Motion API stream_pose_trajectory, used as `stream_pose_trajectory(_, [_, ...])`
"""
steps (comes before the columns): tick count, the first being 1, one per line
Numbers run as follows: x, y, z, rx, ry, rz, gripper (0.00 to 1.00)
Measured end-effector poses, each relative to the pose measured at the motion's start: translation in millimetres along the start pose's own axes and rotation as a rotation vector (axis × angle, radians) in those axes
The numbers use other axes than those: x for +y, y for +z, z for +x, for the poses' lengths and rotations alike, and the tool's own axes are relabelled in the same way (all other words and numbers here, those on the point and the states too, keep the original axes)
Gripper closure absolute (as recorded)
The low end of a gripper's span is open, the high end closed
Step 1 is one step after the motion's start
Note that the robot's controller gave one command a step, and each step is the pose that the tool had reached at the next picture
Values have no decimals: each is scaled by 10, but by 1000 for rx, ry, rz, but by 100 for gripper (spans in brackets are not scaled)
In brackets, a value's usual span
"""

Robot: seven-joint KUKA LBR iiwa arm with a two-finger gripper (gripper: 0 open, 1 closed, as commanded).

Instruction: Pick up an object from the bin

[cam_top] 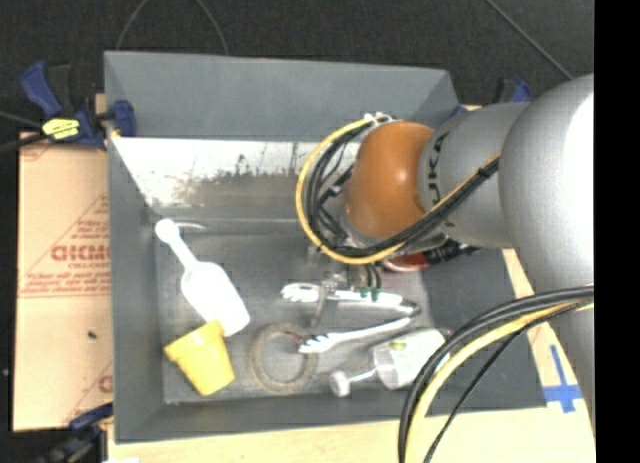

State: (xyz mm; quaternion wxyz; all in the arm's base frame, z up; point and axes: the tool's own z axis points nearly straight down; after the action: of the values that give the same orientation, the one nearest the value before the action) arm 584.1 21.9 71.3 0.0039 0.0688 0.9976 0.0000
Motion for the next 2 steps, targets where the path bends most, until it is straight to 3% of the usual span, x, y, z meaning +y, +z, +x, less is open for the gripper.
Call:
stream_pose_trajectory(1, [-42,9,87,1,329,-2,0])
stream_pose_trajectory(2, [42,5,73,-5,369,-1,100])
